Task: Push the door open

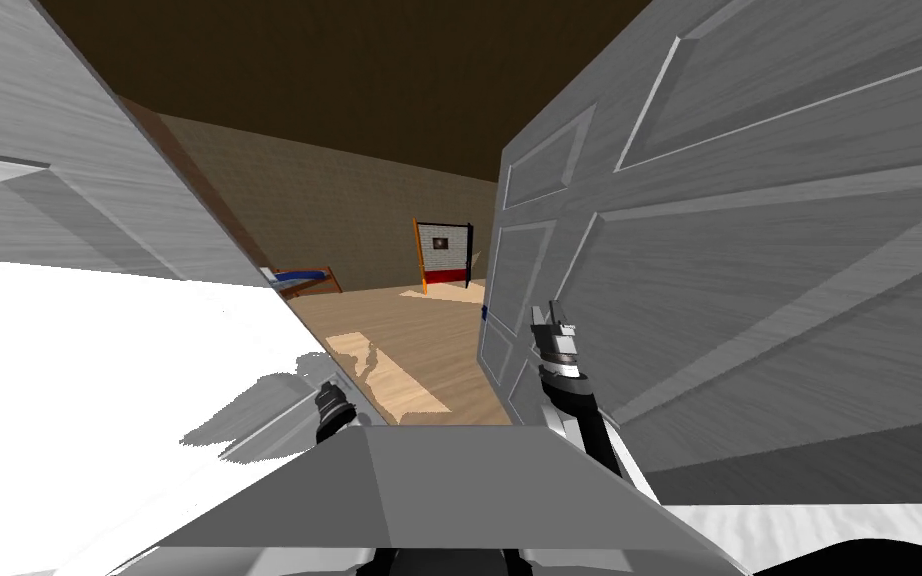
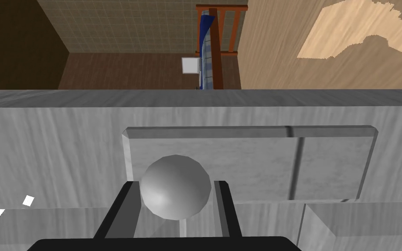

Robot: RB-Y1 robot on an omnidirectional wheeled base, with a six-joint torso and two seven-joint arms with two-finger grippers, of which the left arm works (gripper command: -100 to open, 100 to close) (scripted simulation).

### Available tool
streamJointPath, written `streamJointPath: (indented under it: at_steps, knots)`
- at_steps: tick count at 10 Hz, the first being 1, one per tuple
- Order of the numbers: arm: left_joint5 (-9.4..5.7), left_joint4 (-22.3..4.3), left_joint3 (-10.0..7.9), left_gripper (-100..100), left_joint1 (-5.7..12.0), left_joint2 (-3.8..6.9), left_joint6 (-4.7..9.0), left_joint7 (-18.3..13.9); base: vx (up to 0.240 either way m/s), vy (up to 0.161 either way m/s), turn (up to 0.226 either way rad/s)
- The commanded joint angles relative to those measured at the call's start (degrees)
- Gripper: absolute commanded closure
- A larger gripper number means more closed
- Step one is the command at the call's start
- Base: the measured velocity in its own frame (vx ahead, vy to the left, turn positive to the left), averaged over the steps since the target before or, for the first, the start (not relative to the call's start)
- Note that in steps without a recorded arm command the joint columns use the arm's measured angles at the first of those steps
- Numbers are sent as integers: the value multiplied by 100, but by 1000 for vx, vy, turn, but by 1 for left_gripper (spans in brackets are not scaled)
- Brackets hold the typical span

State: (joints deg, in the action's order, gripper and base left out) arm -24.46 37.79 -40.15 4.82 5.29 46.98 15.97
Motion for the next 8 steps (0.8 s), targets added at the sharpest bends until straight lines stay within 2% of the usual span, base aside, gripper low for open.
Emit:
streamJointPath:
  at_steps: [1,4,7,8]
  knots:
    - [-75,82,-128,100,-11,14,9,81,165,108,19]
    - [-235,89,-378,100,-25,22,43,198,203,132,35]
    - [-352,95,-562,100,-36,17,67,285,179,93,35]
    - [-328,22,-524,100,-20,32,89,255,79,40,29]
